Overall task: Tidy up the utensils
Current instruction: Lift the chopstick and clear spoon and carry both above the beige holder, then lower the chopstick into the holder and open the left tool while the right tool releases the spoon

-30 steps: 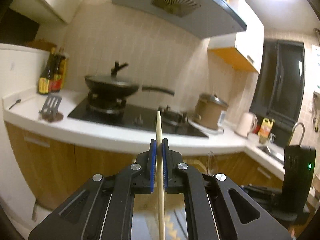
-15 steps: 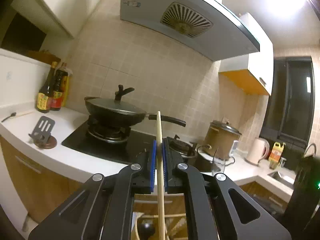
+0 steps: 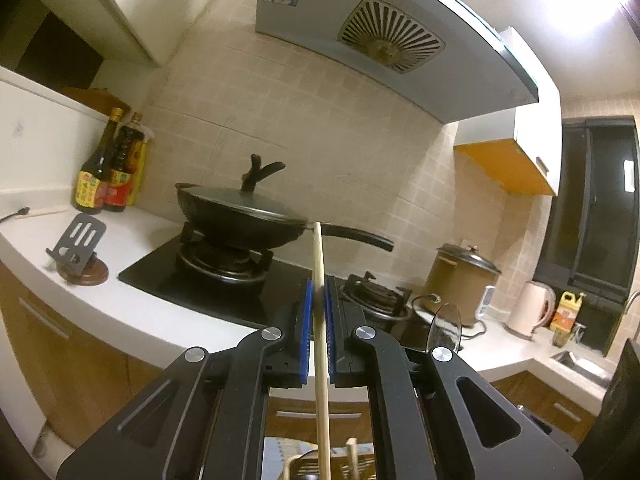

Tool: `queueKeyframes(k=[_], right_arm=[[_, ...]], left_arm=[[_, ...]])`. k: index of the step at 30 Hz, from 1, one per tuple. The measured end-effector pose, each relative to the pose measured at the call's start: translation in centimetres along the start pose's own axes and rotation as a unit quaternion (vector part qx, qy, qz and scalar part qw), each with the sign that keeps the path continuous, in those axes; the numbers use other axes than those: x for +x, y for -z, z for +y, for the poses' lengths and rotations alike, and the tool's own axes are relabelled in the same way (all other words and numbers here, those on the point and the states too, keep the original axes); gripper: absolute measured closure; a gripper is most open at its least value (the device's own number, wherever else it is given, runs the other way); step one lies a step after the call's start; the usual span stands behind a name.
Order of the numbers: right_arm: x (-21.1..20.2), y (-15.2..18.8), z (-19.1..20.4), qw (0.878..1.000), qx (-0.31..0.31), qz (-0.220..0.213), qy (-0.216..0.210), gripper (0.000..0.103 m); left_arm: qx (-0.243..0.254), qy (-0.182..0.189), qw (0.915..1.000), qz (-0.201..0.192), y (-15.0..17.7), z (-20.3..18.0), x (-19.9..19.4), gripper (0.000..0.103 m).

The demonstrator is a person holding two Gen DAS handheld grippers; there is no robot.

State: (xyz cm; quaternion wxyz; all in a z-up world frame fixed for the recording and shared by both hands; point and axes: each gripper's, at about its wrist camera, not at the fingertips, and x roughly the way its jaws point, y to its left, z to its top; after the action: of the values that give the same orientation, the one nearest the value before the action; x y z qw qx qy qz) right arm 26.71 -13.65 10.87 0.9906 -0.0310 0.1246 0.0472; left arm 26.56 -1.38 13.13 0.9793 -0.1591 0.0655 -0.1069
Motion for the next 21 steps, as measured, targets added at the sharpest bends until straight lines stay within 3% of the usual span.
queueKeyframes(k=[5,21], right_arm=[[0.2,0.9,-0.4,1.000,-0.002,-0.003,-0.009,0.093],[-0.7,1.7,-0.5,1.000,0.002,-0.002,-0.014,0.093]], left_arm=[[0.016,-0.024,0.9995,0.010,1.6,0.3,0.3,0.099],[0.029,-0.007,0.9991,0.029,3.1,0.5,-1.0,0.099]])
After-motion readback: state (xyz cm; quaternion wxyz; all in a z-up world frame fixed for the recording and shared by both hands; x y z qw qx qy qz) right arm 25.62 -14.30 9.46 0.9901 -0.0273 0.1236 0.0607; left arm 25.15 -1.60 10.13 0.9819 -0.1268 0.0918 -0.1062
